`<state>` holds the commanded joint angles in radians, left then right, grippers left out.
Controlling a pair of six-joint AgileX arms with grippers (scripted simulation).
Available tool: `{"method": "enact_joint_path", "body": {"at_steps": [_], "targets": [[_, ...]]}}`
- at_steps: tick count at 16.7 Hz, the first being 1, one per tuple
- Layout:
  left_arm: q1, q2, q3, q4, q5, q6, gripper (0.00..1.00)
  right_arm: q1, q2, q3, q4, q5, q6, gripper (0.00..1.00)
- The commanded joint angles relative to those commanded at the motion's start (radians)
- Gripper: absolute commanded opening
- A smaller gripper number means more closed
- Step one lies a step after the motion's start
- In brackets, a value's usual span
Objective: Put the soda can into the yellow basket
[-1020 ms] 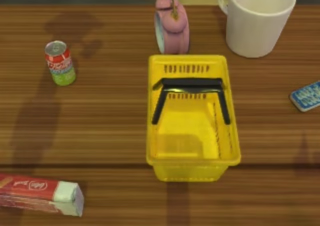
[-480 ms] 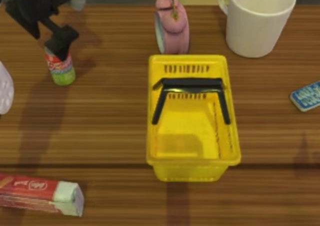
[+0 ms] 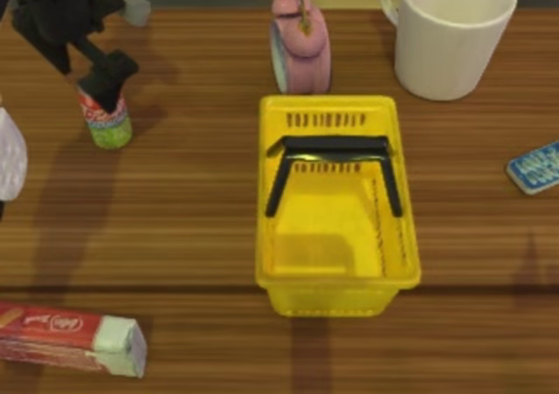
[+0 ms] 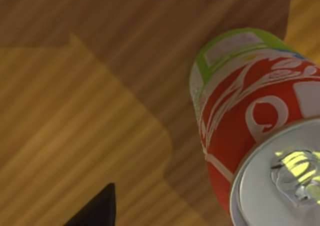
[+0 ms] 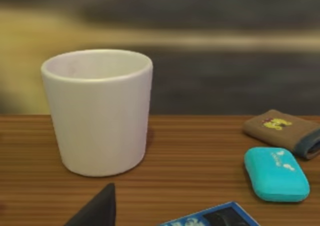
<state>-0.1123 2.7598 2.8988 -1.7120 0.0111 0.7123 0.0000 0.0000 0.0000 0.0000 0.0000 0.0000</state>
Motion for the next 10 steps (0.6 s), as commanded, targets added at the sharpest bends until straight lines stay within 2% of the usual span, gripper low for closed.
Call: {"method": "enact_joint_path", "body": {"at_steps": [3, 10], "targets": [[-0.002, -0.023, -0.072, 0.055, -0.001, 0.001, 1.00, 0.000, 0.000, 0.000, 0.000, 0.000, 0.000, 1.00], [-0.002, -0.120, -0.413, 0.288, -0.003, 0.001, 1.00, 0.000, 0.000, 0.000, 0.000, 0.000, 0.000, 1.00]]}}
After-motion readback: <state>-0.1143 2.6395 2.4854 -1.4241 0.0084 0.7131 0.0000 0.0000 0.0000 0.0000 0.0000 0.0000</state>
